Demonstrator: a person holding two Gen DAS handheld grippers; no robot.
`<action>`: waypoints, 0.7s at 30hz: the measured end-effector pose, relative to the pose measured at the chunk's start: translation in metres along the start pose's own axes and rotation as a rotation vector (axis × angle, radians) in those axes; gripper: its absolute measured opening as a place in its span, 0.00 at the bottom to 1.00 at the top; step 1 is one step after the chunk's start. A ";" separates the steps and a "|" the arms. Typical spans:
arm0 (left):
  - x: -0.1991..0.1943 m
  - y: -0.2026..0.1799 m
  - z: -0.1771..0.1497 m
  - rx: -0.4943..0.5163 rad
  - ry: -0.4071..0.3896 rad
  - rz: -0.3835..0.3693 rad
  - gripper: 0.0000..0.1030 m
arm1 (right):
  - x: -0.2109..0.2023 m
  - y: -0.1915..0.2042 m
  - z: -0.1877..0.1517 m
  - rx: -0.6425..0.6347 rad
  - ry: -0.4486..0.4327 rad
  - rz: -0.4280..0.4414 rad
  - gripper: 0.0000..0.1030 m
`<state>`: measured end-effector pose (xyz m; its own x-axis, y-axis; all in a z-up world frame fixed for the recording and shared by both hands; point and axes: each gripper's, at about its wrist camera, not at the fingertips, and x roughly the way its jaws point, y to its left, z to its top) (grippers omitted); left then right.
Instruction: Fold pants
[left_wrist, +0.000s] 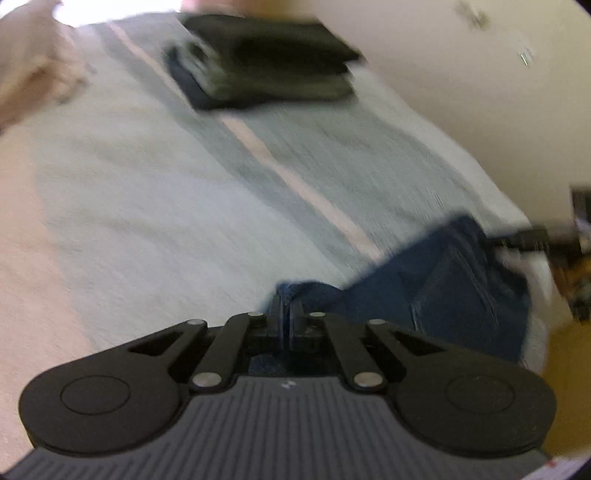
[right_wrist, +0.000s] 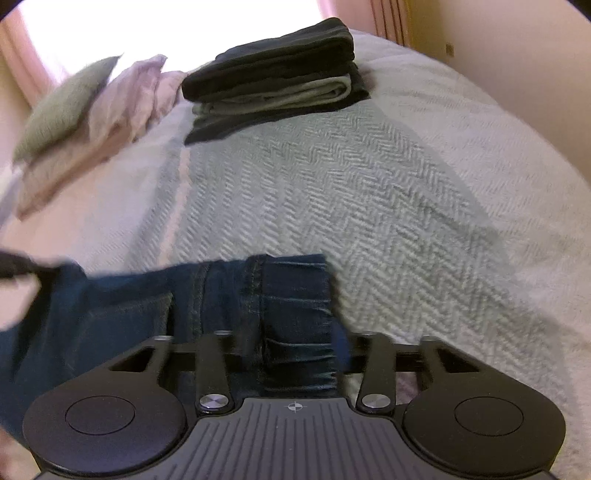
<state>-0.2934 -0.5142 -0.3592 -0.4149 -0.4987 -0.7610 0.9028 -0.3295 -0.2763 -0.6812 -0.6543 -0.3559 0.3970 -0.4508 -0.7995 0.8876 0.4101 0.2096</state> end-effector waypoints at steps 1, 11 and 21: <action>0.000 0.004 -0.003 -0.036 -0.016 0.008 0.01 | 0.003 0.000 -0.002 -0.020 0.010 -0.022 0.18; 0.010 0.005 -0.018 -0.098 -0.097 0.278 0.17 | -0.011 0.007 0.005 0.056 -0.028 -0.176 0.20; -0.019 -0.022 -0.061 0.059 -0.069 0.251 0.21 | -0.009 0.087 -0.023 -0.303 -0.030 -0.175 0.29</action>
<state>-0.2982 -0.4488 -0.3743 -0.1869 -0.6239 -0.7588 0.9713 -0.2331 -0.0476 -0.6134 -0.5966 -0.3431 0.2560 -0.5558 -0.7909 0.8351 0.5392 -0.1087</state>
